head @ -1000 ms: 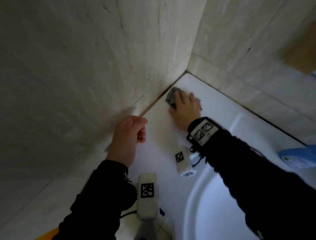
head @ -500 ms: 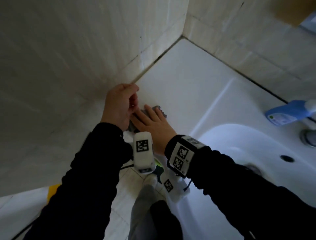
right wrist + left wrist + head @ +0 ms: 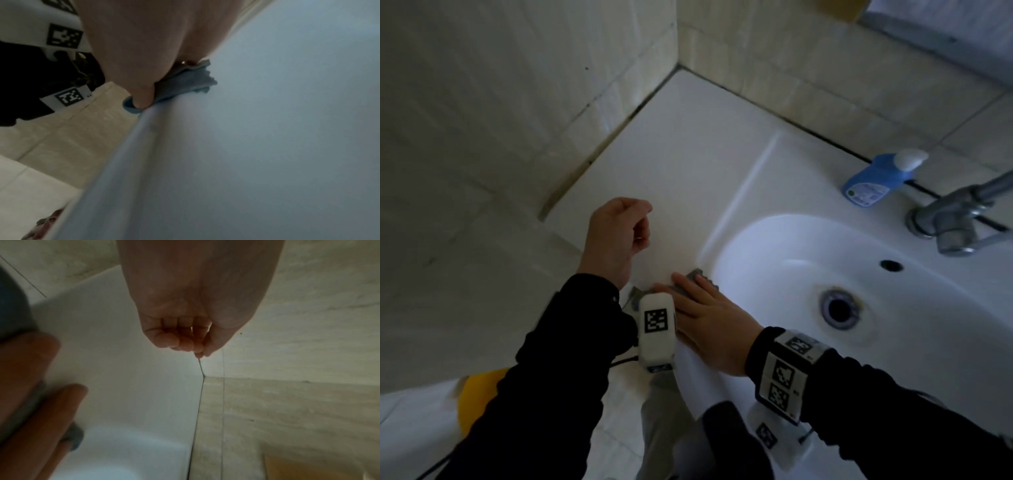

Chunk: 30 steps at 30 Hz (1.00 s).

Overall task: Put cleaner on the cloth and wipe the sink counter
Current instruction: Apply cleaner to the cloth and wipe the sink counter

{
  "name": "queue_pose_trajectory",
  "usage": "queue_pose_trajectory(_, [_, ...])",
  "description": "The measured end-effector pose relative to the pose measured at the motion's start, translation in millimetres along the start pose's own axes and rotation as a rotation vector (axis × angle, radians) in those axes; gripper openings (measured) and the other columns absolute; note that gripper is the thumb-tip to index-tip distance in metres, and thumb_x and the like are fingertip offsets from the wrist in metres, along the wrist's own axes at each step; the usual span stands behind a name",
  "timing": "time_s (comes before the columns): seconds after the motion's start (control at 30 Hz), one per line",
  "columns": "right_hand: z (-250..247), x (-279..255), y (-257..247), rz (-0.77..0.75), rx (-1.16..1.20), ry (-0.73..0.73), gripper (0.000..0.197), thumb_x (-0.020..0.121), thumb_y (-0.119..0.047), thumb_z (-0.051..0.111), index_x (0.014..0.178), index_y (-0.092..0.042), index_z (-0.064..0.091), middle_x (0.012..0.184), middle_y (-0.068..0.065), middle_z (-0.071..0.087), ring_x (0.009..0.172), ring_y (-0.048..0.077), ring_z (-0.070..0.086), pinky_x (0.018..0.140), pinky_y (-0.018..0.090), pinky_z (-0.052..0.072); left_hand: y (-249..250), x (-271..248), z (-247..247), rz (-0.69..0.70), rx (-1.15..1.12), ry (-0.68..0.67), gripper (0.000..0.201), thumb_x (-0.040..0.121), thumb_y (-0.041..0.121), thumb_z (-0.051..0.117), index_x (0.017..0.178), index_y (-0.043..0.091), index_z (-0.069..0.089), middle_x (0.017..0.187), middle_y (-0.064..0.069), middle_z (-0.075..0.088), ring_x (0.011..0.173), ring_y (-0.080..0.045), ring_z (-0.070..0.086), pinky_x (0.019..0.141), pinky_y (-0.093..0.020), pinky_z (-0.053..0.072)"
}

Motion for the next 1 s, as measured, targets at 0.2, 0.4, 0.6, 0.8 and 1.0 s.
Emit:
queue_pose_trajectory(0.2, [-15, 11, 61, 0.252, 0.096, 0.008, 0.054, 0.086, -0.029, 0.038, 0.134, -0.005, 0.046, 0.137, 0.020, 0.052, 0.122, 0.044, 0.051, 0.098, 0.060, 0.040, -2, -7, 25, 0.099, 0.180, -0.088, 0.022, 0.084, 0.005, 0.056, 0.064, 0.011, 0.052, 0.038, 0.006, 0.047, 0.040, -0.009, 0.039, 0.047, -0.023, 0.036])
queue_pose_trajectory(0.4, [-49, 30, 102, 0.484, 0.160, 0.131, 0.059, 0.095, -0.032, 0.035, 0.148, -0.014, 0.015, 0.158, 0.009, 0.014, 0.145, 0.032, 0.011, 0.116, 0.045, 0.007, 8, 3, 45, 0.280, 0.535, -0.225, 0.011, 0.080, 0.015, 0.060, 0.070, 0.019, 0.057, 0.059, 0.001, 0.058, 0.054, -0.012, 0.053, 0.057, -0.028, 0.045])
queue_pose_trajectory(0.6, [-63, 29, 109, 0.614, 0.588, 0.299, 0.082, 0.084, -0.019, 0.059, 0.148, -0.011, 0.008, 0.151, 0.011, 0.031, 0.141, 0.028, 0.022, 0.116, 0.041, 0.016, 15, 7, 88, 0.539, 0.954, -0.559, 0.015, 0.075, 0.004, 0.061, 0.089, 0.005, 0.064, 0.093, 0.001, 0.064, 0.088, -0.019, 0.060, 0.082, -0.027, 0.046])
queue_pose_trajectory(0.8, [-80, 11, 118, 0.775, 0.760, 0.384, 0.074, 0.081, 0.001, 0.054, 0.146, -0.016, 0.022, 0.152, 0.007, 0.031, 0.137, 0.021, 0.033, 0.104, 0.018, 0.024, -10, 9, 109, 0.917, 1.415, -0.871, 0.032, 0.085, 0.031, 0.047, 0.111, 0.019, 0.061, 0.102, -0.012, 0.063, 0.091, -0.033, 0.056, 0.080, -0.040, 0.046])
queue_pose_trajectory(1.0, [-88, -23, 130, 0.970, 0.660, 0.510, 0.063, 0.084, 0.000, 0.049, 0.143, -0.014, 0.031, 0.151, 0.005, 0.034, 0.137, 0.019, 0.032, 0.105, 0.018, 0.022, -19, -4, 107, 1.245, 1.540, -0.989, 0.025, 0.075, 0.022, 0.050, 0.098, 0.014, 0.057, 0.117, -0.016, 0.063, 0.120, -0.035, 0.045, 0.103, -0.047, 0.035])
Point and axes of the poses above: each hand's wrist, its own x-axis towards the middle knuckle, its own z-axis out of the palm, y = z × x, the point moved 6 cm from there along x, towards the middle knuckle
